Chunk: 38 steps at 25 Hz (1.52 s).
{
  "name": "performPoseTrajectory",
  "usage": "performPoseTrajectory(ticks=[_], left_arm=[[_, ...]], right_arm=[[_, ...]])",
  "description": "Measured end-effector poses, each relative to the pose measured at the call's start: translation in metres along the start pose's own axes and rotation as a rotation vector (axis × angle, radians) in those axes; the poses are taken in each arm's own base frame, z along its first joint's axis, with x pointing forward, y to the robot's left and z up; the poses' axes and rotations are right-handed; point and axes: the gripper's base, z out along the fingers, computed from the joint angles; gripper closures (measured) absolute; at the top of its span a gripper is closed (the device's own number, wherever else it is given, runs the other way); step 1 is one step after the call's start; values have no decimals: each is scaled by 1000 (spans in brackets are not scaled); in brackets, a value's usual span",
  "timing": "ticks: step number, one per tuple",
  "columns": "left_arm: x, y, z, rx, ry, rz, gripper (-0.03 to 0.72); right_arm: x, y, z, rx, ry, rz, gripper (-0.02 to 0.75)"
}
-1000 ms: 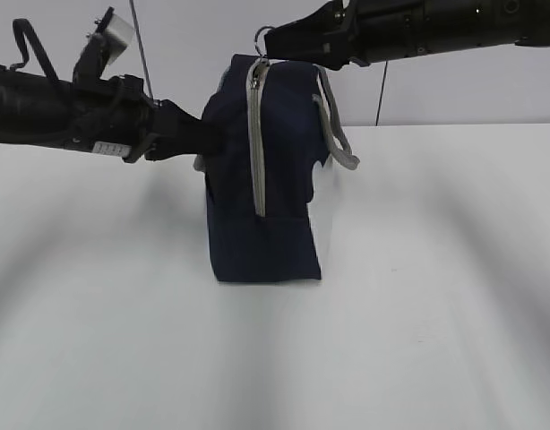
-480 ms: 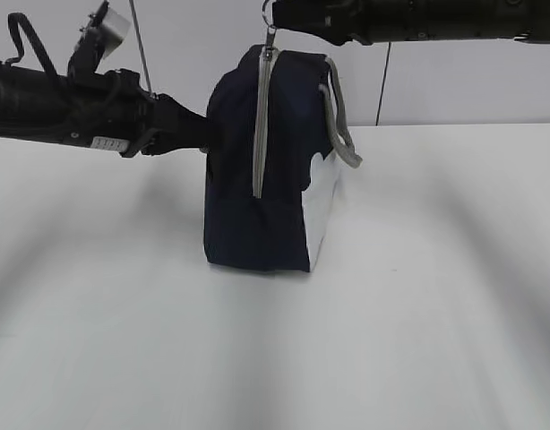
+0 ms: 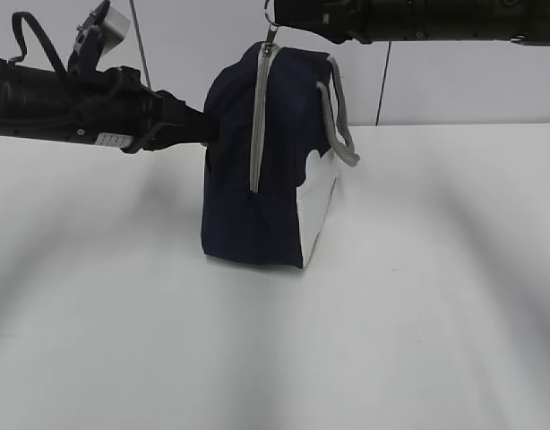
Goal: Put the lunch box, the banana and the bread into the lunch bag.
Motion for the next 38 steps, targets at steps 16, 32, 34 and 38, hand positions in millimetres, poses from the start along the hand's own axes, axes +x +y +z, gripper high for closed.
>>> performPoseTrajectory(ticks=[16, 32, 34, 38], left_arm=[[2, -1, 0, 10, 35, 43, 683], [8, -7, -1, 76, 110, 110, 685], [9, -7, -1, 76, 117, 111, 685], [10, -7, -2, 81, 128, 114, 685]], right_arm=[[8, -13, 8, 56, -105, 127, 754], [17, -44, 22, 206, -106, 160, 754], [19, -50, 28, 206, -91, 160, 754], [20, -61, 40, 183, -57, 149, 754]])
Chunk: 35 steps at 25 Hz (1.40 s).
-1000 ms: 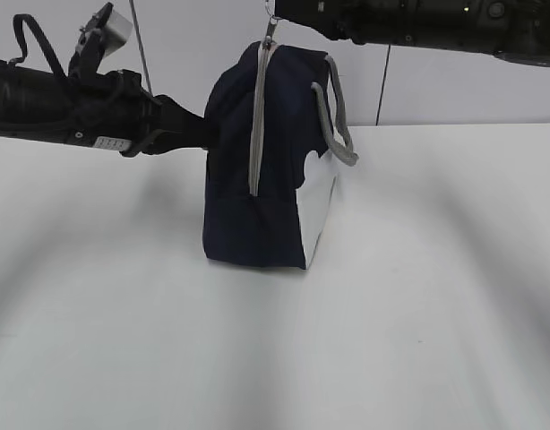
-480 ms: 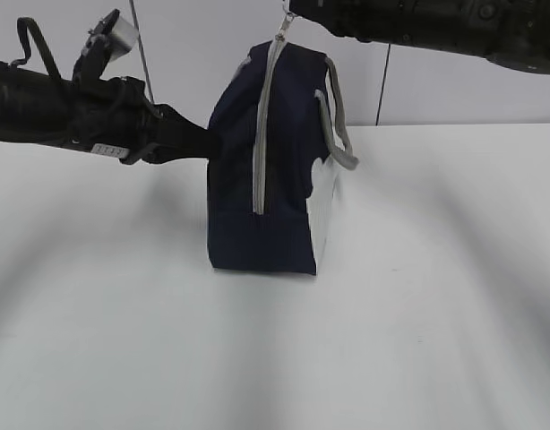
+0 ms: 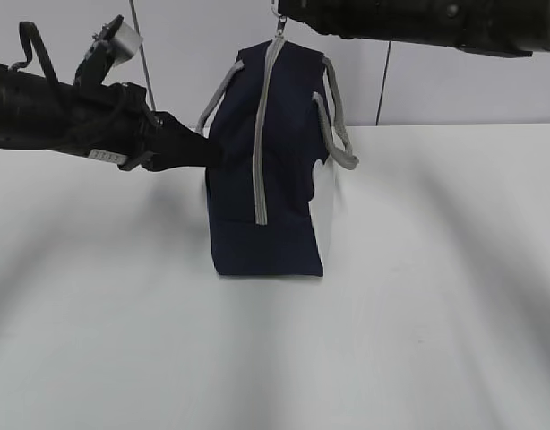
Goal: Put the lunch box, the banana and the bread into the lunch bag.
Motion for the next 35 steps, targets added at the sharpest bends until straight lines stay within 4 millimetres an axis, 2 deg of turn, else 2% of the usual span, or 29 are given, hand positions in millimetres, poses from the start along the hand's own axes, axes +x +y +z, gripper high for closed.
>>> performPoseTrajectory(ticks=[11, 20, 25, 29, 35], left_arm=[[3, -3, 0, 31, 37, 20, 685], [5, -3, 0, 30, 53, 33, 685], [6, -2, 0, 28, 64, 41, 685], [7, -3, -1, 35, 72, 42, 685], [10, -5, -1, 56, 103, 30, 685]], right_arm=[[5, -26, 41, -78, 65, -85, 754], [38, -50, 66, -81, 70, -43, 754], [45, -60, 68, -74, 63, 31, 754], [54, -75, 65, -51, 40, 118, 754], [50, -82, 62, -40, -11, 176, 754]])
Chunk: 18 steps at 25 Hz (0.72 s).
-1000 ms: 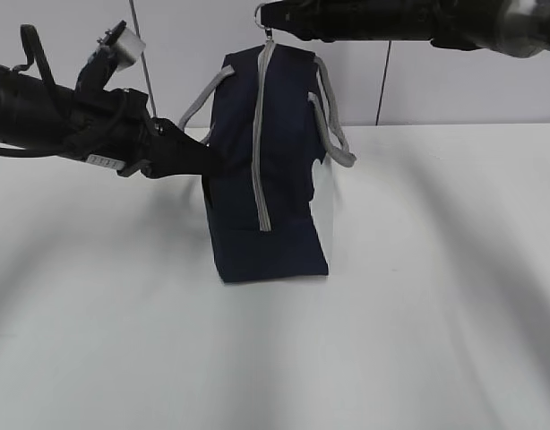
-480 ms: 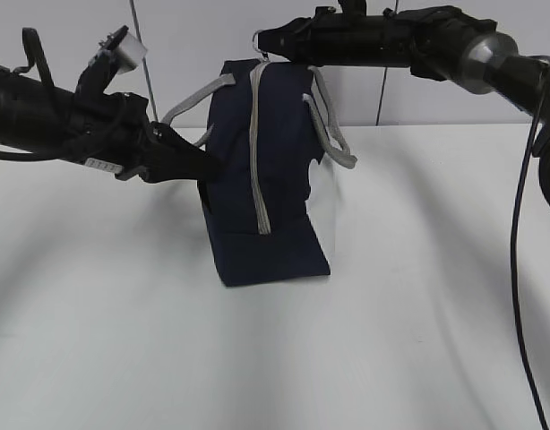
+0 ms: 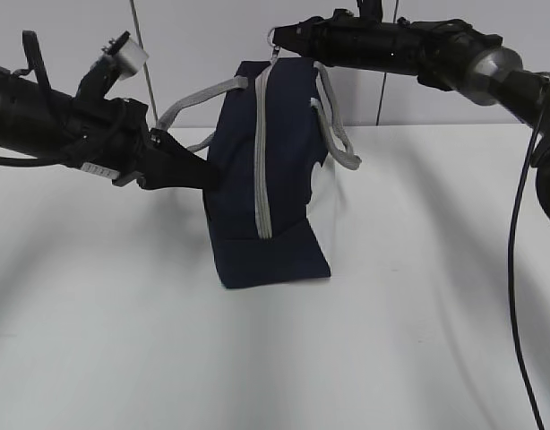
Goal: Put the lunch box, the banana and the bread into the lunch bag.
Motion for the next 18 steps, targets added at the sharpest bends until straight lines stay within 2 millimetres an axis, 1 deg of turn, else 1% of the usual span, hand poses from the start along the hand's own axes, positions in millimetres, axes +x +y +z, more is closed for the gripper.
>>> performPoseTrajectory(ticks=[7, 12, 18], left_arm=[[1, -2, 0, 27, 14, 0, 685], [2, -7, -3, 48, 38, 12, 686], [1, -10, -5, 58, 49, 12, 686]], right_arm=[[1, 1, 1, -8, 4, 74, 754], [5, 3, 0, -35, 57, 113, 754], [4, -4, -12, -71, 92, 124, 754]])
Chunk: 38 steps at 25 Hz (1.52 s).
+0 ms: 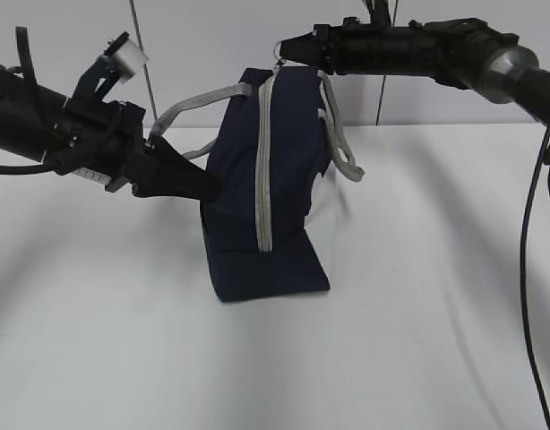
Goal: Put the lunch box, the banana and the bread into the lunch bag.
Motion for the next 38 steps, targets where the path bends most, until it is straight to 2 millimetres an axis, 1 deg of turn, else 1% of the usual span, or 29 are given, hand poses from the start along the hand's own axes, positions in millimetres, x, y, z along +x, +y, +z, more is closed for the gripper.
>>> performPoseTrajectory(ticks=[4, 10, 15, 17, 18, 22, 23, 25, 27, 30, 33, 36, 38], left_arm=[[2, -5, 0, 52, 23, -17, 686], [2, -6, 0, 66, 27, -27, 686], [-1, -5, 0, 53, -18, -54, 673], [-3, -4, 0, 46, -34, -65, 631], [-4, -4, 0, 48, -40, -70, 590], [-5, -5, -1, 50, -57, -79, 356], [-6, -5, -1, 53, -61, -82, 307], [-8, -6, -1, 65, -86, -99, 258], [-13, -6, -6, 95, -146, -139, 239], [-26, -3, -23, 92, -297, -208, 231], [-41, 2, -40, 3, -461, -280, 231], [-52, 11, -42, -121, -513, -301, 240], [-62, 11, -36, -162, -516, -285, 256]], right_arm=[[2, -1, -9, -57, 40, 17, 754], [3, -1, -10, -70, 59, 13, 754], [5, -2, -12, -72, 82, 1, 754], [6, -4, -13, -68, 95, -3, 754], [7, -3, -13, -72, 104, -5, 754], [8, -2, -14, -80, 121, -3, 754], [8, -3, -14, -79, 123, -4, 754], [8, -2, -14, -79, 125, -4, 754], [8, -2, -14, -79, 125, -4, 754], [8, -2, -14, -80, 125, -4, 754], [8, -2, -14, -80, 125, -4, 754], [8, -2, -14, -80, 125, -2, 754], [9, -2, -14, -79, 127, -3, 754]])
